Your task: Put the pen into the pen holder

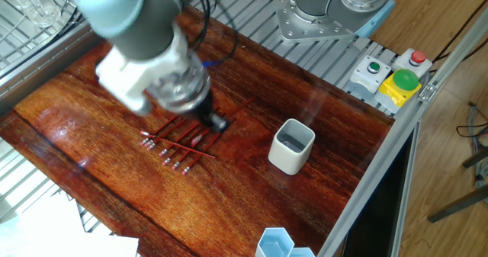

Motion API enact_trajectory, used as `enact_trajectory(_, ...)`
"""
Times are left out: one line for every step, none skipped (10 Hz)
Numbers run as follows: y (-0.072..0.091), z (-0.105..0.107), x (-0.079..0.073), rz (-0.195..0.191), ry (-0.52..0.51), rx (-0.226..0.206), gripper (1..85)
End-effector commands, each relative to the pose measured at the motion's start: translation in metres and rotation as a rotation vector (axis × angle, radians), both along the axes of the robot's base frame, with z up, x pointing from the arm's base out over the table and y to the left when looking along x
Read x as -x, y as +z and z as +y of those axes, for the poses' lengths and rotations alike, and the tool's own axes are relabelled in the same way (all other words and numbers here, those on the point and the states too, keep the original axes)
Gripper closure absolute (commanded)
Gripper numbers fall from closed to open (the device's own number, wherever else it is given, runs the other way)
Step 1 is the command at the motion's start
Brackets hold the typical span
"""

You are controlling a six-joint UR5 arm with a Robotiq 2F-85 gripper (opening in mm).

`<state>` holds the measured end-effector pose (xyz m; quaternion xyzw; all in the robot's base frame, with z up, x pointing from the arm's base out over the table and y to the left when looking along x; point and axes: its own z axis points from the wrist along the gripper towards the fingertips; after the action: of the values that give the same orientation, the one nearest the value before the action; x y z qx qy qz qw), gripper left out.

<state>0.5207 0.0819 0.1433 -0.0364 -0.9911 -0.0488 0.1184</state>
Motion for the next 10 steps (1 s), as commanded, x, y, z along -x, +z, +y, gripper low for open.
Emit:
enact_trajectory(0.047, 0.036, 0.025, -0.005, -0.050, -0.038, 84.7)
enact_trajectory(0.047, 0.053, 0.022, -0.032, -0.074, -0.059, 84.7)
enact_trajectory(0.045, 0.070, 0.020, -0.042, -0.112, -0.083, 84.7)
enact_trajectory(0.037, 0.072, 0.016, -0.045, -0.120, -0.066, 84.7)
enact_trajectory(0.034, 0.063, 0.014, -0.053, -0.096, -0.034, 84.7)
enact_trajectory(0.032, 0.053, 0.013, -0.062, -0.061, 0.000, 84.7)
enact_trajectory(0.031, 0.035, 0.011, -0.078, 0.016, 0.056, 84.7)
enact_trajectory(0.030, 0.031, 0.005, -0.104, 0.065, 0.059, 84.7)
enact_trajectory(0.029, 0.039, -0.002, -0.137, 0.088, 0.024, 84.7)
enact_trajectory(0.029, 0.041, -0.007, -0.160, 0.106, 0.016, 84.7)
